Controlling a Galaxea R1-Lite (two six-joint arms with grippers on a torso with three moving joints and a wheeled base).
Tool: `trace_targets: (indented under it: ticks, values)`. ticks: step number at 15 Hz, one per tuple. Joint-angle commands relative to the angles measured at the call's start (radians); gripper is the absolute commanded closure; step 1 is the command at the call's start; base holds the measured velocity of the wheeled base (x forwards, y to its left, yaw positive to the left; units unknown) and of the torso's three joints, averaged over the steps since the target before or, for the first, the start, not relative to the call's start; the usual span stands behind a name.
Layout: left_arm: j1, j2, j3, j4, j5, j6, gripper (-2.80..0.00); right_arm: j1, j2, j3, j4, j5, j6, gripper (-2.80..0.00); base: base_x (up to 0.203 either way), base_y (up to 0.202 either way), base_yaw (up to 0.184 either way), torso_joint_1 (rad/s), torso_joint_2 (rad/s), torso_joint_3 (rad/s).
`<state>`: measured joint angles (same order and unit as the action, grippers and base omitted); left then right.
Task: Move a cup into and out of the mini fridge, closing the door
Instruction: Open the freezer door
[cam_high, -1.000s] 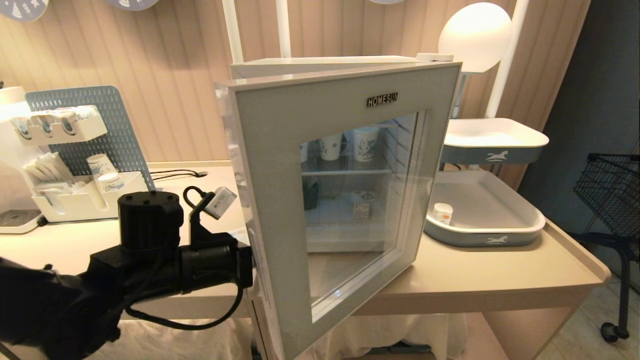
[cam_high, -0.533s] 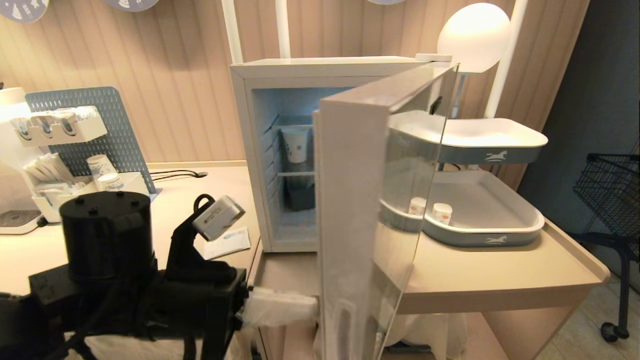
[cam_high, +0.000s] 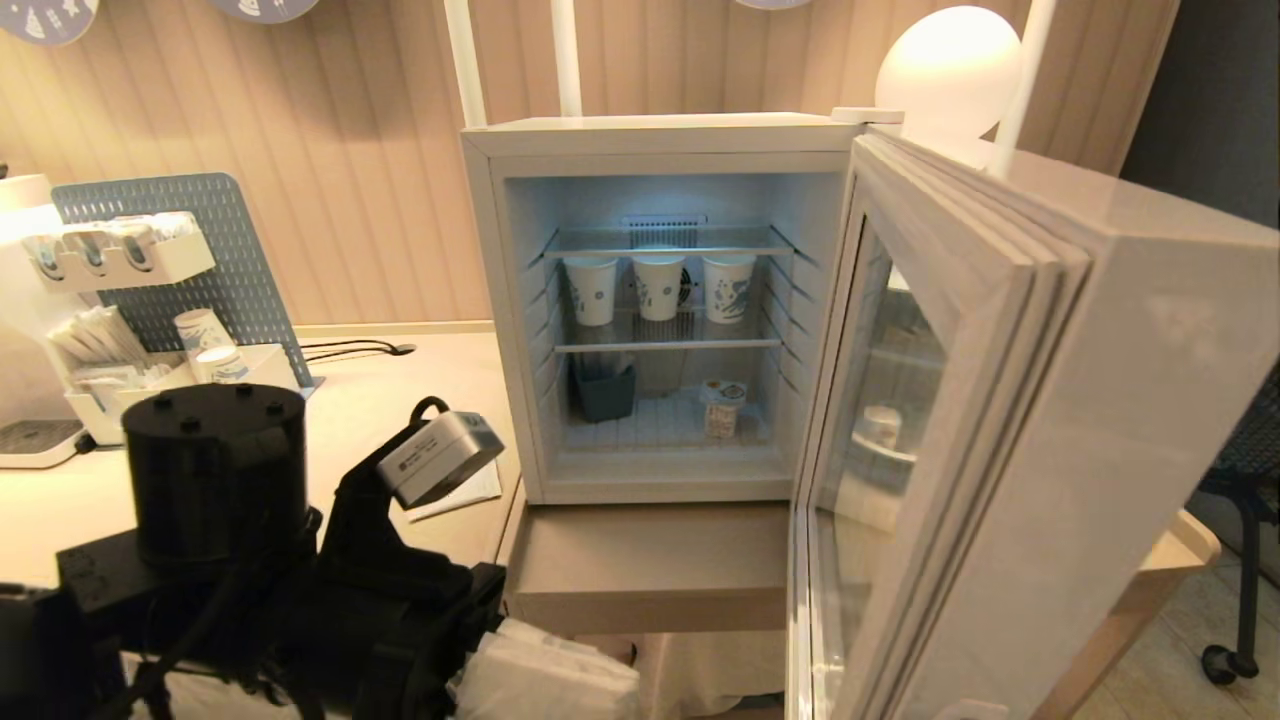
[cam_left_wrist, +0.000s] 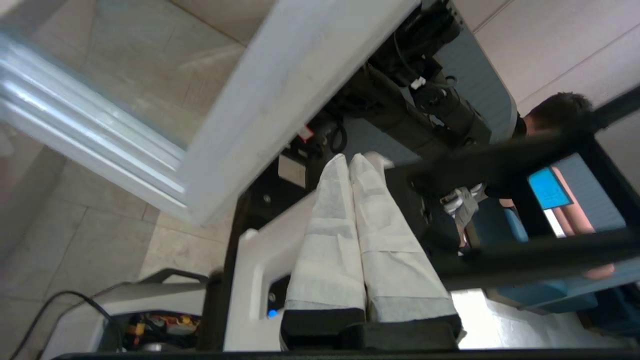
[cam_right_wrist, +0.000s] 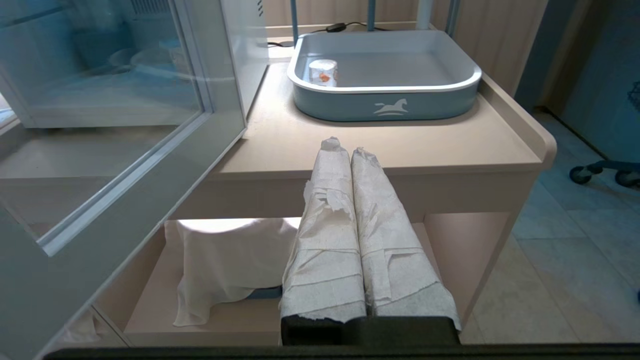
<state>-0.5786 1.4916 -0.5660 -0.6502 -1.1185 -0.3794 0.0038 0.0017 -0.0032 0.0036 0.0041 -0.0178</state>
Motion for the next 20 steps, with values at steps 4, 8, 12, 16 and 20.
trace_targets:
  ticks: [4, 8, 12, 16, 20]
  values:
    - [-0.109, 0.205, -0.237, 0.022, -0.006, -0.004, 0.00, 0.001, 0.001, 0.000, 0.000, 0.000, -0.001, 0.00, 0.000, 0.000, 0.000, 0.000, 0.00, 0.000]
    - [-0.184, 0.317, -0.437, 0.113, -0.004, -0.004, 0.00, 0.001, 0.001, 0.000, -0.001, 0.000, -0.001, 0.00, 0.000, 0.000, 0.000, 0.000, 0.00, 0.000]
    - [-0.308, 0.396, -0.600, 0.240, 0.006, -0.005, 0.00, 0.001, 0.001, 0.000, 0.000, 0.000, -0.001, 0.00, 0.000, 0.000, 0.000, 0.000, 0.00, 0.000]
    - [-0.442, 0.395, -0.596, 0.254, 0.061, -0.004, 0.00, 0.000, 0.001, 0.000, 0.001, 0.000, -0.001, 0.00, 0.000, 0.000, 0.000, 0.000, 0.00, 0.000]
    - [-0.435, 0.384, -0.577, 0.258, 0.149, -0.002, 0.00, -0.001, 0.001, 0.000, 0.001, 0.000, -0.001, 0.00, 0.000, 0.000, 0.000, 0.000, 0.00, 0.000]
